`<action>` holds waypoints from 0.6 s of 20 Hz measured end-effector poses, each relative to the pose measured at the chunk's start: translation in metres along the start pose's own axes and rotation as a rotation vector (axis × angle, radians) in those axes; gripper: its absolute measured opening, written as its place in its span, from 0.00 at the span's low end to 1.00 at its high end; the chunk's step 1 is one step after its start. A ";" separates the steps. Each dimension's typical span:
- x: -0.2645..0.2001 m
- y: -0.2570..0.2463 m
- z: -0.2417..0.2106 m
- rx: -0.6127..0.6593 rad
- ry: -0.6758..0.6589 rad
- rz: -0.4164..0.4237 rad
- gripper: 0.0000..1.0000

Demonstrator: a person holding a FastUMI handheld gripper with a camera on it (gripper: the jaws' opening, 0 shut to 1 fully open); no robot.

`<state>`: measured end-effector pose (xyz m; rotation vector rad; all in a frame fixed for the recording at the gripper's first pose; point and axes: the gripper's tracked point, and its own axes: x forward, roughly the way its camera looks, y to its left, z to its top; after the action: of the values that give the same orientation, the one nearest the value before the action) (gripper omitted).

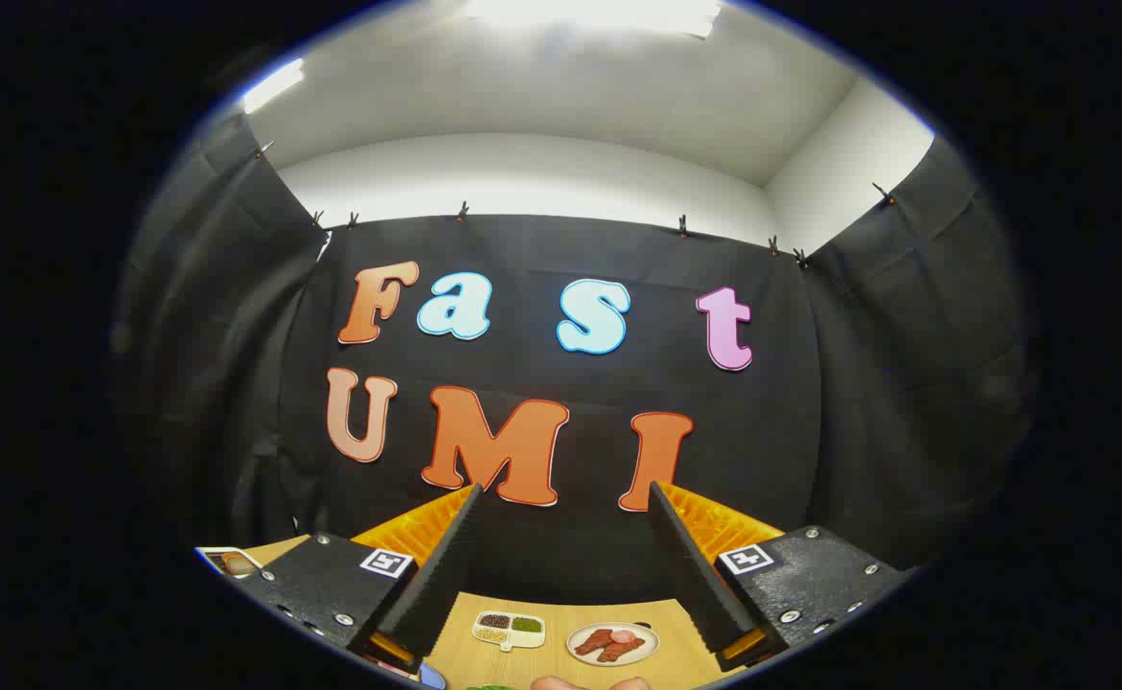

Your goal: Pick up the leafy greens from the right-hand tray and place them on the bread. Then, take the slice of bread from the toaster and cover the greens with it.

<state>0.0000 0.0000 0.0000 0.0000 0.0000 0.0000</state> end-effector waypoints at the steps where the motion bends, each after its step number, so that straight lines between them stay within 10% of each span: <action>1: -0.001 -0.001 0.003 -0.004 -0.004 -0.002 1.00; 12: 0.002 0.012 0.006 -0.012 -0.002 0.011 1.00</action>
<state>0.0020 0.0125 0.0062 -0.0125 -0.0017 0.0111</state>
